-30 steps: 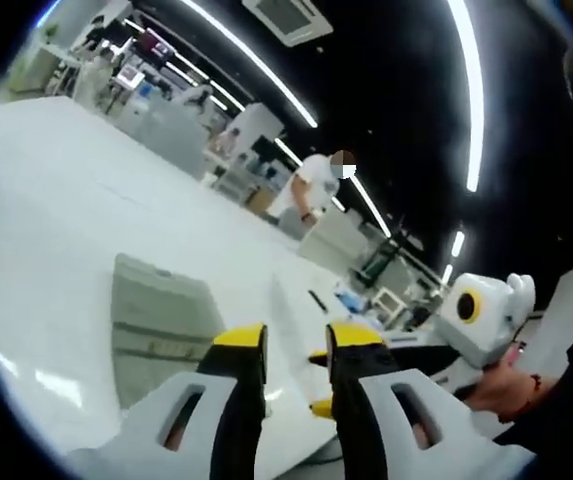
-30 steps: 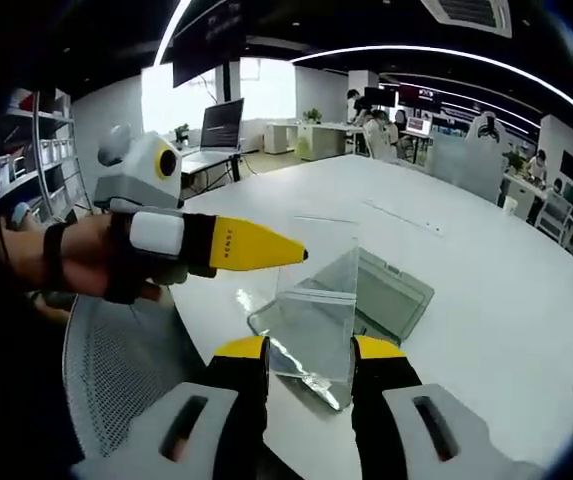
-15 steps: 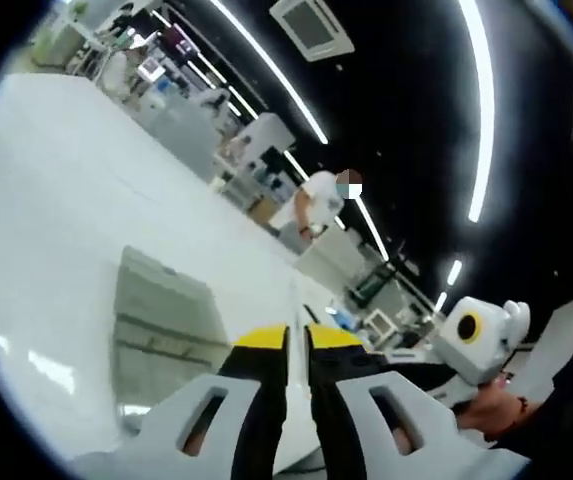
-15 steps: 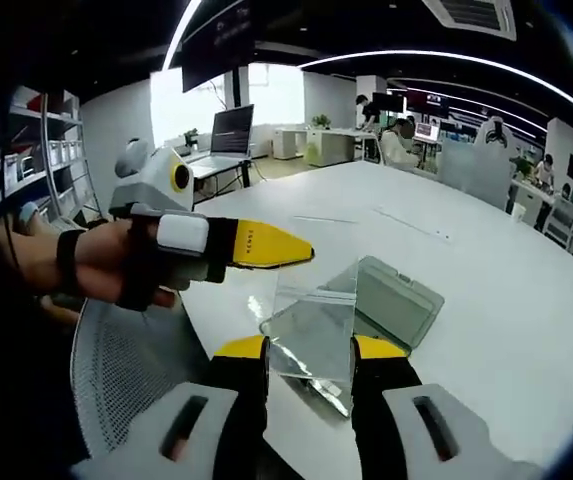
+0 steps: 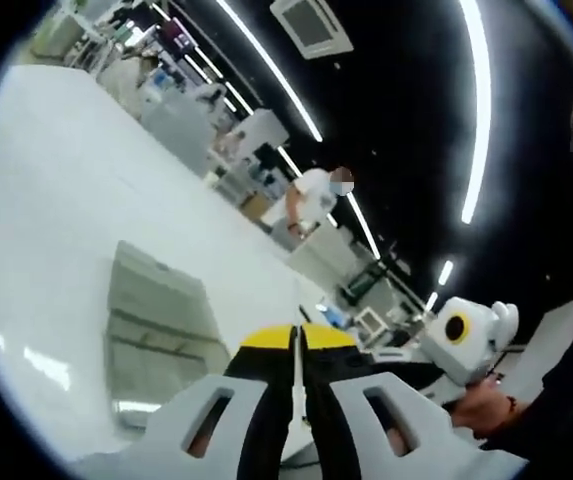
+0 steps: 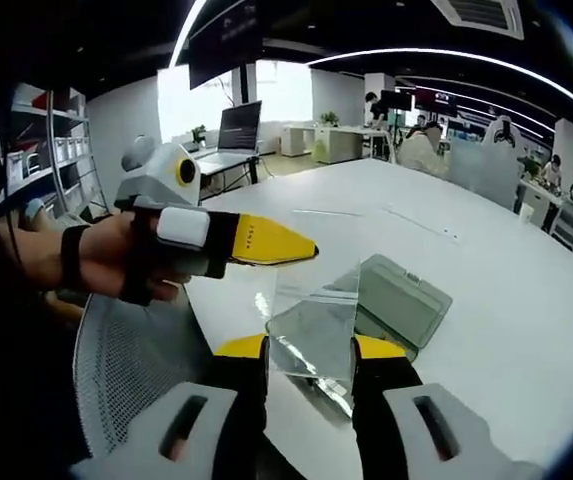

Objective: Insert the divider into the dual guide fixture by aligning both edges with the guide slots and pushing it downward to the bottom, including one-sided entry, uneven engagement, binding, and posture correction.

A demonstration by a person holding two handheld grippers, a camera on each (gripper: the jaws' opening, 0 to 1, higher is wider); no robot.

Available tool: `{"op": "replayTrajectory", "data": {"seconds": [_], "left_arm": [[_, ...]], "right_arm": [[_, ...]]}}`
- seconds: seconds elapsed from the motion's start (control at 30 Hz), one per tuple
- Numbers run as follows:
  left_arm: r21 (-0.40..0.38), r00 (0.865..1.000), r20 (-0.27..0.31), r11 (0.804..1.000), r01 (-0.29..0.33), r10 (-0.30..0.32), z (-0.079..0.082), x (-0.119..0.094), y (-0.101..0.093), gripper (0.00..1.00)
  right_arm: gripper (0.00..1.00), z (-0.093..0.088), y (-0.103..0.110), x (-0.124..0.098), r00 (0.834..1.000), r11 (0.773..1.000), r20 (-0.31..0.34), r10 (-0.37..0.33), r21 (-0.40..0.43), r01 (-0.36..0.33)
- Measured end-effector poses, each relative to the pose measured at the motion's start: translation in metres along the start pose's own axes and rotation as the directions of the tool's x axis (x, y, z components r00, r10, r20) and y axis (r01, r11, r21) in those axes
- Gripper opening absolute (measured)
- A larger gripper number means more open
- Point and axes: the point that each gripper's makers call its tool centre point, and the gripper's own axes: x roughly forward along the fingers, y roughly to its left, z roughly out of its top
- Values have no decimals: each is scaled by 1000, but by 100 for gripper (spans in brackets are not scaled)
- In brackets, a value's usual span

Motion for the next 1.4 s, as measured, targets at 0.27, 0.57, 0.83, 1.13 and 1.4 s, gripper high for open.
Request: {"op": "replayTrajectory", "data": {"seconds": [0.27, 0.57, 0.83, 1.13, 1.4], "left_arm": [[33, 1000, -5, 999, 14, -14, 6, -2, 0, 0], [78, 999, -27, 996, 43, -41, 8, -8, -2, 0], [68, 995, -55, 994, 81, -77, 8, -13, -6, 0], [6, 991, -67, 993, 114, -114, 5, -15, -8, 0], [-44, 985, -58, 986, 162, -164, 4, -20, -13, 0]], "right_arm": [[29, 2, -4, 1, 1000, 999, 20, 11, 31, -12], [29, 8, -5, 0, 996, 993, 69, 64, 96, -70], [27, 10, 0, -4, 979, 972, 125, 163, 148, -181], [24, 27, 10, -12, 939, 920, 257, 229, 257, -295], [19, 44, 8, -20, 898, 856, 364, 246, 352, -377]]}}
